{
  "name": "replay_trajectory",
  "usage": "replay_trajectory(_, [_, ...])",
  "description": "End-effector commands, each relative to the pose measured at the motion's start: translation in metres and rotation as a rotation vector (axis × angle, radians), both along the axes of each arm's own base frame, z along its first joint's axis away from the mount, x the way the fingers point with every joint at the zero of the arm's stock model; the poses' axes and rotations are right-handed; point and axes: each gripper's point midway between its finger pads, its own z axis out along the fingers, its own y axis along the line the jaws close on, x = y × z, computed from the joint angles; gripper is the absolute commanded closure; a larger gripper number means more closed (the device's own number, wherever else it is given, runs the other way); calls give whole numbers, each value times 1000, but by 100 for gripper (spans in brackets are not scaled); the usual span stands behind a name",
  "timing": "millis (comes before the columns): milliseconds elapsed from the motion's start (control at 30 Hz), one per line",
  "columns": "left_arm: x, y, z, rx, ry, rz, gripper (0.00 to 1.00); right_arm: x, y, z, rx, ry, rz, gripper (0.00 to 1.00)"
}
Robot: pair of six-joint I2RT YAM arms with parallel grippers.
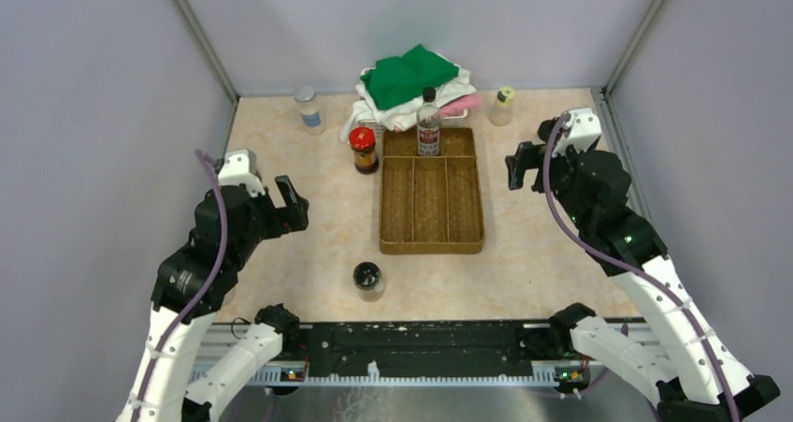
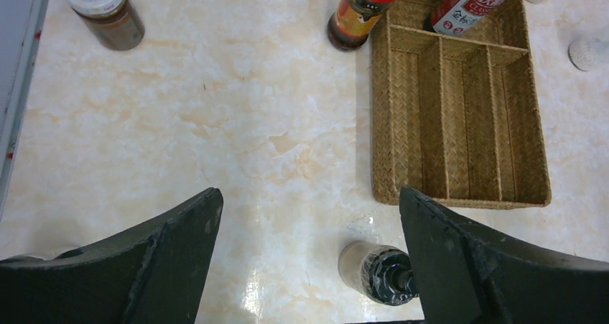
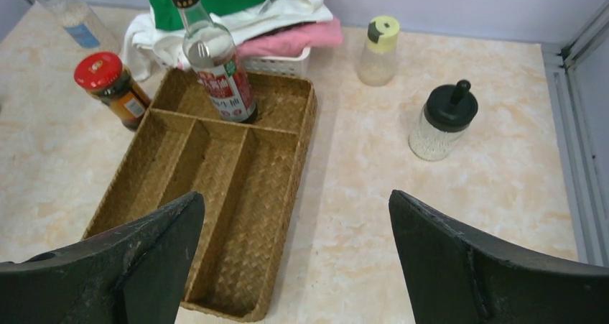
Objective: Organize the condiment bottles
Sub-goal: Pick up the bottle from the corner of the board.
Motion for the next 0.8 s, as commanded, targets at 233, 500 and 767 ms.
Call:
replay_trajectory(233, [38, -24, -41, -1, 113, -22, 1, 14, -11, -23, -13, 26, -99, 1])
replay_trajectory(500, [112, -43, -32, 83, 87, -71, 1, 24, -54, -28, 49, 79, -285, 1])
replay_trajectory(767, [204, 19, -2, 14, 69, -20, 1, 66, -71, -52, 172, 229, -315, 4])
